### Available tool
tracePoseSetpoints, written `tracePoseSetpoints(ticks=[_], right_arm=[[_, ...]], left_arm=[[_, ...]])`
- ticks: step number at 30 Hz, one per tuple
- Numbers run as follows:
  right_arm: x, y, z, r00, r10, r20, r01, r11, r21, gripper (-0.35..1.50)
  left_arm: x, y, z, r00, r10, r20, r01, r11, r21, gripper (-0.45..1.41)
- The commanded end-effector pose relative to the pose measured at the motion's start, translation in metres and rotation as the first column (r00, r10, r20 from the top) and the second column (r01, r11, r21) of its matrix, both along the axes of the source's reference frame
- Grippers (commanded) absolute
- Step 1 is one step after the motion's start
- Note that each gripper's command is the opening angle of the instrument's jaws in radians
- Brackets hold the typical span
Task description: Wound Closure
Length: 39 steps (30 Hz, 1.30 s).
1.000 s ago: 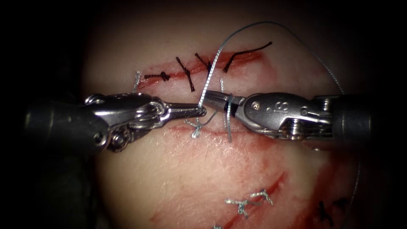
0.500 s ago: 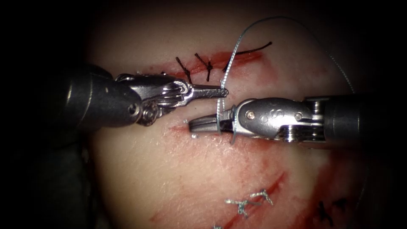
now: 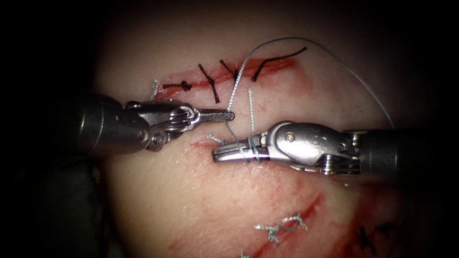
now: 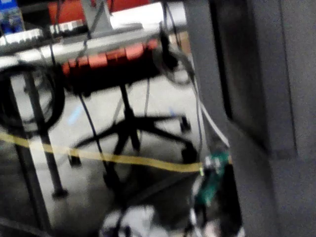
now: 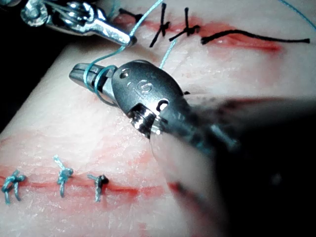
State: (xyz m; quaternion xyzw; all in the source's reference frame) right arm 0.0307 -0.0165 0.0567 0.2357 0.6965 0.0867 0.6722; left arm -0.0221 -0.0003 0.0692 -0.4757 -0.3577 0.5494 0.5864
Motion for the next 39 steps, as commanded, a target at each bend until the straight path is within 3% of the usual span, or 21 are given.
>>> tracePoseSetpoints(ticks=[1, 6, 9, 14, 15, 22, 27, 39], right_arm=[[0.0008, -0.0003, 0.0003, 1.0, 0.022, 0.0, -0.022, 1.0, 0.016, -0.35], [0.0005, -0.001, 0.0001, 0.96, 0.264, 0.094, -0.268, 0.963, 0.034, -0.35], [0.0006, -0.0016, -0.0002, 0.901, 0.399, 0.17, -0.406, 0.914, 0.007, -0.35], [0.001, -0.0026, -0.0004, 0.818, 0.51, 0.268, -0.515, 0.855, -0.055, -0.35], [0.0011, -0.003, -0.0004, 0.787, 0.543, 0.292, -0.547, 0.834, -0.075, -0.35], [0.0019, -0.0052, 0.0003, 0.675, 0.653, 0.344, -0.65, 0.747, -0.144, -0.35], [0.0027, -0.006, -0.0001, 0.608, 0.675, 0.418, -0.668, 0.72, -0.191, -0.35], [0.0013, -0.0035, -0.0013, 0.408, 0.742, 0.533, -0.78, 0.586, -0.22, -0.35]], left_arm=[[-0.0005, -0.0004, 0.0007, 1.0, 0.001, -0.01, -0.001, 1.0, -0.002, -0.45], [-0.0003, -0.0011, 0.0004, 0.999, 0.003, -0.035, -0.002, 1.0, 0.007, -0.45], [-0.0001, -0.0016, 0.0002, 0.999, -0.003, -0.04, 0.003, 1.0, 0.006, -0.45], [-0.0002, -0.0024, -0.0004, 0.998, -0.028, -0.054, 0.028, 1.0, 0.001, -0.45], [-0.0002, -0.0025, -0.0005, 0.998, -0.028, -0.06, 0.029, 1.0, 0.002, -0.45], [-0.0005, -0.0032, -0.0013, 0.994, -0.023, -0.103, 0.025, 1.0, 0.016, -0.45], [-0.0006, -0.0029, -0.0017, 0.992, -0.033, -0.123, 0.032, 0.999, -0.004, -0.45], [-0.0005, -0.0022, -0.0023, 0.988, -0.047, -0.147, 0.038, 0.997, -0.059, -0.45]])
